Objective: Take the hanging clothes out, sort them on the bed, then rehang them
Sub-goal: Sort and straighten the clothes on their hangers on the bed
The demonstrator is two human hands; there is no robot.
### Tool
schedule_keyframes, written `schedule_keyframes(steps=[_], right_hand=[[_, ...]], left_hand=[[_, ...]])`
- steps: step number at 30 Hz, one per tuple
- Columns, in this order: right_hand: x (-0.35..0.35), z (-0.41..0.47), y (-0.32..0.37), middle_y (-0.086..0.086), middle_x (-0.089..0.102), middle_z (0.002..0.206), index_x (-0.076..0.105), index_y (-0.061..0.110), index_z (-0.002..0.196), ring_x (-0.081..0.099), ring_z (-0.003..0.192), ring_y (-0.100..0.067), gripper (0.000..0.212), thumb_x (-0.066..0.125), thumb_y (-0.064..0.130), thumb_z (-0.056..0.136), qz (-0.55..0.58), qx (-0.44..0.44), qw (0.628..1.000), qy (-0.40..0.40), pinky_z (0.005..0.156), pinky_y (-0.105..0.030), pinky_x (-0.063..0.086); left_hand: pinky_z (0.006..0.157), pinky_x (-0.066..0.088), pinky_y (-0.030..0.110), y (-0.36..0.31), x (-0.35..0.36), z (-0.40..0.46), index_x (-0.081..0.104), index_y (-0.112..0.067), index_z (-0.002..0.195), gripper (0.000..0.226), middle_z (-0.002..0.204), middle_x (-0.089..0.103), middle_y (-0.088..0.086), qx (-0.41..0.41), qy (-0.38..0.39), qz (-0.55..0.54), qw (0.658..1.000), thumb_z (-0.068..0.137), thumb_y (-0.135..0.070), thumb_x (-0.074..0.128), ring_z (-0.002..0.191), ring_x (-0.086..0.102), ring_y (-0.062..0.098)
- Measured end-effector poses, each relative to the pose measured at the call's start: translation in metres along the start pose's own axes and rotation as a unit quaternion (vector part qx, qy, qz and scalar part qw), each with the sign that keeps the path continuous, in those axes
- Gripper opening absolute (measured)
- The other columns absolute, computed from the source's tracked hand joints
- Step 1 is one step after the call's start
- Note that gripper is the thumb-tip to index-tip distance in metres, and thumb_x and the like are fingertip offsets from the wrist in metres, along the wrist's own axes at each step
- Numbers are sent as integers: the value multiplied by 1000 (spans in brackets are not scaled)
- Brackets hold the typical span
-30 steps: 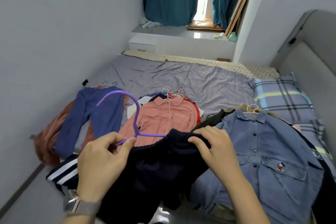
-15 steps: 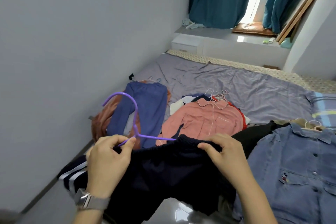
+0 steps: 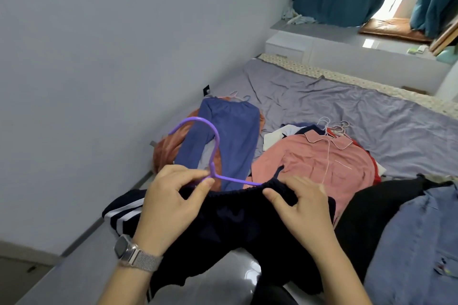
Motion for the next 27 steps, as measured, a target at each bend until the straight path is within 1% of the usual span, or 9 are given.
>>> schedule_keyframes(steps=[4, 7, 9, 11, 13, 18, 22, 24, 27], right_hand=[[33, 37, -4, 22, 57, 71, 48, 43, 62, 47, 76, 2, 23, 45, 64, 72, 19, 8, 1000, 21, 76, -28, 23], [59, 80, -8, 21, 54, 66, 42, 45, 61, 45, 75, 3, 24, 42, 67, 73, 1, -2, 999, 39, 75, -29, 20], [74, 115, -12, 20, 51, 63, 41, 43, 63, 44, 73, -1, 27, 42, 68, 73, -26, -6, 999, 38, 74, -30, 19], [87, 149, -18, 20, 56, 68, 50, 40, 67, 47, 75, -7, 30, 43, 69, 73, -49, -5, 998, 29, 74, -30, 19], [100, 180, -23, 19, 60, 72, 61, 35, 73, 50, 76, -9, 38, 44, 69, 72, -64, -3, 998, 19, 72, -28, 17], [132, 248, -23, 20, 61, 73, 62, 36, 73, 48, 76, -6, 42, 42, 72, 70, -52, 6, 998, 39, 72, -26, 16], [140, 299, -22, 27, 61, 87, 65, 39, 94, 51, 86, -2, 37, 42, 63, 77, 9, -31, 998, 60, 83, -24, 23], [141, 326, -23, 27, 61, 94, 63, 39, 104, 52, 91, -2, 35, 42, 55, 82, 57, -46, 995, 72, 88, -26, 30], [146, 363, -26, 21, 60, 91, 61, 33, 102, 49, 86, -6, 33, 40, 52, 85, 32, -45, 997, 48, 82, -25, 28]], left_hand=[[67, 42, 18, 30, 16, 37, 73, -23, 72, 34, 66, 61, -6, -30, 18, 37, 999, 74, -54, 56, 71, 54, 9], [66, 38, 8, 61, 26, 76, 72, -21, 68, 14, 72, 59, -5, -83, 6, 48, 995, 75, -33, 73, 72, 53, 7], [65, 39, 12, 75, 29, 105, 69, -21, 65, 14, 71, 56, -7, -96, -4, 69, 993, 75, -30, 74, 71, 54, 7], [66, 45, 28, 88, 30, 133, 66, -19, 63, 19, 68, 55, -9, -113, -19, 83, 990, 77, -31, 73, 70, 56, 13], [67, 47, 34, 106, 32, 161, 65, -18, 63, 19, 67, 56, -6, -146, -30, 82, 985, 78, -28, 72, 69, 56, 15], [65, 39, 31, 132, 41, 216, 60, -21, 63, 21, 67, 57, -4, -201, -59, 54, 976, 82, -25, 67, 68, 54, 13], [75, 42, 32, 134, 34, 274, 63, -21, 66, 16, 71, 60, -2, -202, -98, 42, 974, 81, -20, 69, 74, 60, 24], [79, 45, 37, 132, 28, 309, 67, -17, 71, 12, 71, 59, -7, -177, -117, 35, 977, 81, -23, 69, 78, 62, 26], [83, 46, 47, 122, 27, 362, 70, -15, 75, 23, 68, 53, -19, -102, -127, 33, 986, 78, -35, 60, 82, 61, 24]])
Point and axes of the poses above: each hand's wrist, its own z-axis towards the middle knuckle, its own x-axis out of the palm, y = z × x, the point moved 7 cm from there along z, towards the middle knuckle
